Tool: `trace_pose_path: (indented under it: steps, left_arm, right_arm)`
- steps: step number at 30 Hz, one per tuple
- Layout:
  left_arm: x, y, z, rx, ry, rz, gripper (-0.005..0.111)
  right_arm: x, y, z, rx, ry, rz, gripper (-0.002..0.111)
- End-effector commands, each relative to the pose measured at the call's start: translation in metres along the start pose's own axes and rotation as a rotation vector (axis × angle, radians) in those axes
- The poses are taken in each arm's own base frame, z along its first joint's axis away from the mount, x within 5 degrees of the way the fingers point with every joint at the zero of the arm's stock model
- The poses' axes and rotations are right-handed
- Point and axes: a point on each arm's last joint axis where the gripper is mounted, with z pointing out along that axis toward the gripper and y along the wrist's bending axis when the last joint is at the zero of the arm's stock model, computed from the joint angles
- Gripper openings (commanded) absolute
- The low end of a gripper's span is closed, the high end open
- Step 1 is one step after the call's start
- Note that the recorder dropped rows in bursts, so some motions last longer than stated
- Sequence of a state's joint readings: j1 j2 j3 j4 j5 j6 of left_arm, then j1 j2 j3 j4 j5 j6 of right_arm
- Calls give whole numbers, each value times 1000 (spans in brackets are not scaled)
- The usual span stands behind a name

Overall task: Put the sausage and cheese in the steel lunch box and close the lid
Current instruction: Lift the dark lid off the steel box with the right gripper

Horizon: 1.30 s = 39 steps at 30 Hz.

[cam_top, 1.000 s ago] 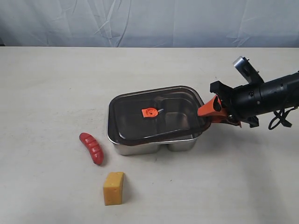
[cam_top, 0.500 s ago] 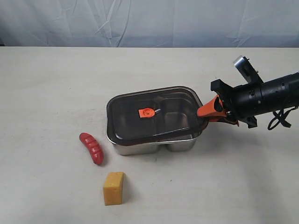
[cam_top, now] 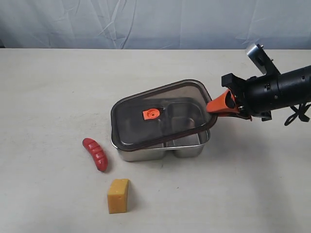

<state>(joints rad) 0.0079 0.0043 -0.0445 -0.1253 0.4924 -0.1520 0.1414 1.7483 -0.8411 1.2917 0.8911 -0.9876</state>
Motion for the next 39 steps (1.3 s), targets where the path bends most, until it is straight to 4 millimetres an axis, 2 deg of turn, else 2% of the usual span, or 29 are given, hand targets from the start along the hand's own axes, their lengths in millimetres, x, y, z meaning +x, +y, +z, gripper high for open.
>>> trace_pose_path:
  steps: [1,12,14,16,19,23,25,31,35,39]
  left_arm:
    - [1,1,1,-2,-6,1,0]
    - [1,1,1,-2,-6,1,0]
    - [1,1,1,-2,-6,1,0]
    - [1,1,1,-2,-6,1,0]
    - [1,1,1,-2,-6,1,0]
    - [2,1,1,-2,-4,1,0]
    - [6,2,3,-5,6,-2,0]
    - [5,3,4,-6,-22,8,0]
    - [5,3,4,-6,-22,8,0]
    - [5,3,4,-6,-22,10,0]
  right_arm:
    - [-1,10,-8,-9,-18,-51,-1]
    - [-7,38,-15,-294,-110,-146,-1]
    - [-10,46,-18,-379,-152,-179,-1]
    - [-11,54,-24,-418,-210,-286,-1]
    - [-15,62,-36,-289,-299,-417,-1]
    - [-28,65,-71,134,-512,-568,-1]
    - [-28,65,-85,306,-543,-653,-1]
    - [-19,68,-112,632,-452,-995,-1]
    - [-12,70,-118,708,-356,-1134,-1]
    - [-7,63,-118,771,-200,-1247,-1]
